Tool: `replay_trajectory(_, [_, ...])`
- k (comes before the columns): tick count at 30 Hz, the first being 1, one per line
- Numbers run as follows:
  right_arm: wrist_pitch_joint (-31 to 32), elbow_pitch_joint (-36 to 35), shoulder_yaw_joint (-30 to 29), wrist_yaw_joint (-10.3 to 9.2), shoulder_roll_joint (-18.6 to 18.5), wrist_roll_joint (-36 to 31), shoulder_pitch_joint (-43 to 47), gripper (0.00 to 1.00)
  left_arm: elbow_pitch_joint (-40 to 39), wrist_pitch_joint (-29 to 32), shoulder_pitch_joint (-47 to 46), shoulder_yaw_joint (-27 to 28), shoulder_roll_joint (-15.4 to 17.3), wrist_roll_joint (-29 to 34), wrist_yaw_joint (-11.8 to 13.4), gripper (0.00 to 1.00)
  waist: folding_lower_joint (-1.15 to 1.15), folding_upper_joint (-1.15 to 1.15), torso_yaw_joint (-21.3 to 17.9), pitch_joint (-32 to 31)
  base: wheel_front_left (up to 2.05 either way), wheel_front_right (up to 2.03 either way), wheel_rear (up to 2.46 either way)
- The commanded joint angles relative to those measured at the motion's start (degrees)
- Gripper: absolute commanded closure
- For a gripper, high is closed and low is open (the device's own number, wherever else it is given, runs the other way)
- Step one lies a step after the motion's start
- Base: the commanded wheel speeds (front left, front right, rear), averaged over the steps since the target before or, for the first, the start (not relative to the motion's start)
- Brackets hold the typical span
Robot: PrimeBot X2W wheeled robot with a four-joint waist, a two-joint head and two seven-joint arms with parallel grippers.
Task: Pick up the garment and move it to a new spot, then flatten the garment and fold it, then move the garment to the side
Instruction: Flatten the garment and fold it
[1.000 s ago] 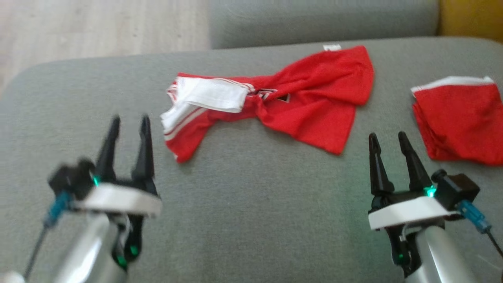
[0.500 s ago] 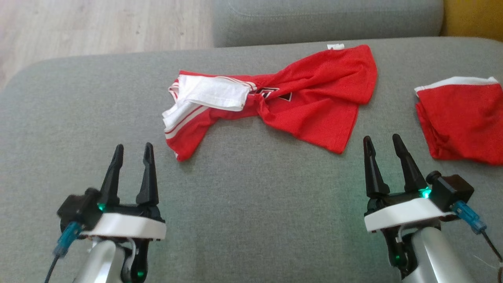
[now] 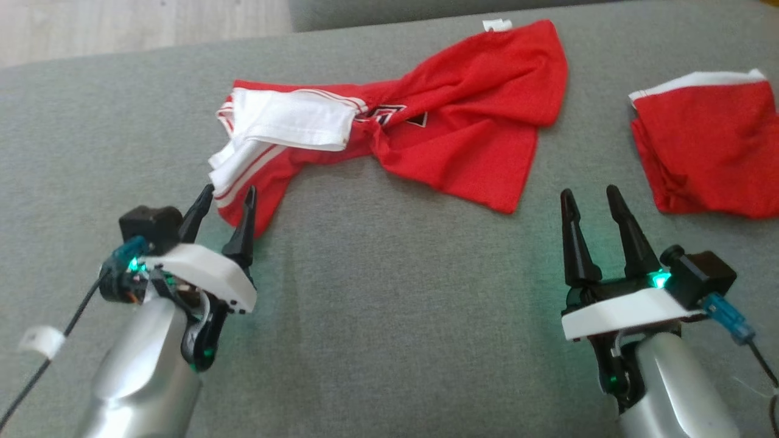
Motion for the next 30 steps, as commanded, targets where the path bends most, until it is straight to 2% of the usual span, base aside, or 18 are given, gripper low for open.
replay_trajectory(1, [-0.62, -2.0, 1.23, -0.04, -0.1, 0.16, -1.8, 0.0, -0.85, 0.24, -2.88, 1.17, 1.98, -0.41, -0.28, 0.0, -0.01, 0.0, -0.7, 0.65, 0.0, 0.0, 0.0])
replay_trajectory(3, [-0.62, -2.0, 1.27, -0.04, -0.1, 0.23, -2.05, 0.0, 0.21, 0.78, -3.81, 0.09, 2.46, -0.42, -0.48, 0.0, -0.01, 0.0, -1.14, 0.92, 0.0, 0.0, 0.0])
replay_trajectory(4, [-0.62, -1.98, 1.27, -0.04, -0.1, 0.27, -2.13, 0.0, 0.51, 0.85, -4.17, -0.68, 2.75, -0.33, -0.58, 0.38, -0.01, 0.0, -1.3, 0.97, 0.0, 0.0, 0.0])
replay_trajectory(5, [-0.62, -1.95, 1.24, -0.04, -0.1, 0.3, -2.18, 0.0, 0.55, 0.47, -4.48, -1.57, 3.16, -0.09, -0.66, 1.0, -0.01, 0.0, -1.46, 0.99, 0.0, 0.0, 0.0])
replay_trajectory(12, [-0.62, -1.09, 0.87, -0.04, -0.1, 0.45, -2.11, 0.0, -0.64, -4.43, -5.72, -7.36, 7.51, 2.34, -0.84, 1.0, -0.01, 0.0, -1.58, -0.42, 0.0, 0.0, 0.0])
replay_trajectory(19, [-0.62, 0.08, 0.56, -0.04, -0.1, 0.64, -1.81, 0.0, -5.3, -8.56, -7.31, -14.64, 16.47, 7.85, -0.86, 1.0, -0.01, 0.0, -0.38, -3.14, 0.0, 0.0, 0.0])
replay_trajectory(27, [-0.62, 1.28, 0.62, -0.04, -0.1, 1.01, -1.18, 0.0, -14.61, -12.67, -10.31, -31.94, 27.96, 19.21, -0.86, 1.0, -0.01, 0.0, 1.39, -5.3, 0.0, 0.0, 0.0])
replay_trajectory(28, [-0.62, 1.28, 0.62, -0.04, -0.1, 1.01, -1.18, 0.0, -14.61, -12.67, -10.31, -31.94, 27.96, 19.21, -0.86, 1.0, -0.01, 0.0, 1.39, -5.3, 0.0, 0.0, 0.0])
replay_trajectory(30, [-0.62, 1.52, 0.65, -0.04, -0.1, 1.13, -1.0, 0.0, -15.93, -13.24, -10.79, -37.5, 30.41, 22.85, -0.86, 1.0, -0.01, 0.0, 1.77, -5.84, 0.0, 0.0, 0.0])
